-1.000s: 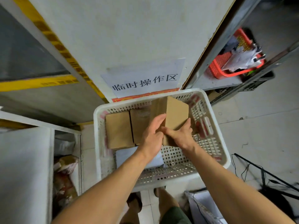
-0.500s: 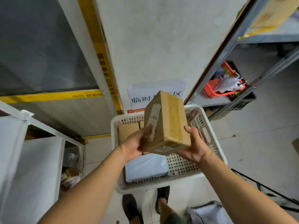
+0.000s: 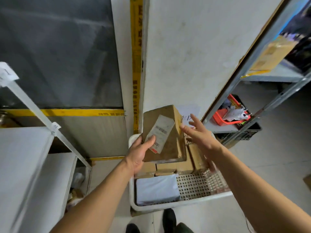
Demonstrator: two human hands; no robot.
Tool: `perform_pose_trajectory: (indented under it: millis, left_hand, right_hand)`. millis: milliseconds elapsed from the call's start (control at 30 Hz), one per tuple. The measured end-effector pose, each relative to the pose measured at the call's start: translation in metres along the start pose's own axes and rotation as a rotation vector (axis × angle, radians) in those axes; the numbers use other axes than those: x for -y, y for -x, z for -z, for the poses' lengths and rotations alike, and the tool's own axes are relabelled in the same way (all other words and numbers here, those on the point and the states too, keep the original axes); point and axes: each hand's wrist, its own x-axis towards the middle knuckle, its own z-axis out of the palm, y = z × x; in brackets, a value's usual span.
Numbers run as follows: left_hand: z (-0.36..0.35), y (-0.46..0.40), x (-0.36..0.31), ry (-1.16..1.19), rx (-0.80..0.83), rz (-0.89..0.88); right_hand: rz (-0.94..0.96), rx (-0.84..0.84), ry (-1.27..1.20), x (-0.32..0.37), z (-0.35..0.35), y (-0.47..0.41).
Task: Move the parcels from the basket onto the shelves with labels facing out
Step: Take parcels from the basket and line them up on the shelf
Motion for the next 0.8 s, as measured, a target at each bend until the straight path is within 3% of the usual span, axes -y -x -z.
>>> perform_pose_trajectory:
  millis: [67, 233, 333, 433, 533, 600, 700, 800]
  left_hand:
    - [0.007, 0.014, -0.021, -0.097, 0.027, -0.038]
    - [0.024, 0.044, -0.080, -0.279, 0.164, -0.040]
    - [0.034, 0.057, -0.102, -0.441, 0.168, -0.035]
    - [0.037, 0.065, -0.110, -0.513, -0.041, -0.141]
    - [0.042, 0.070, -0.102, -0.675, -0.507, -0.283]
    - [0.044, 0.078, -0.083, -0.575, -0.751, -0.265]
    - [0.034, 0.096, -0.048, -0.173, -0.737, -0.198]
    - [0.015, 0.110, -0.033, 0.121, -0.577, -0.250]
  right_hand:
    - [0.004, 0.065, 0.058, 0.031, 0.000, -0.017]
    - [-0.355, 0.615, 0.131, 0.065, 0.002, -0.053]
    - [-0.317, 0.846, 0.073, 0.054, -0.010, -0.055]
    - [-0.252, 0.824, -0.067, 0.029, -0.031, -0.054]
    - [-0.276, 0.670, -0.210, 0.005, -0.054, -0.062]
    - [-0.271, 0.574, -0.304, -0.001, -0.072, -0.064]
    - [-0.275, 0.516, -0.468, -0.004, -0.099, -0.061]
    - [-0.210, 0.646, -0.561, 0.003, -0.127, -0.052]
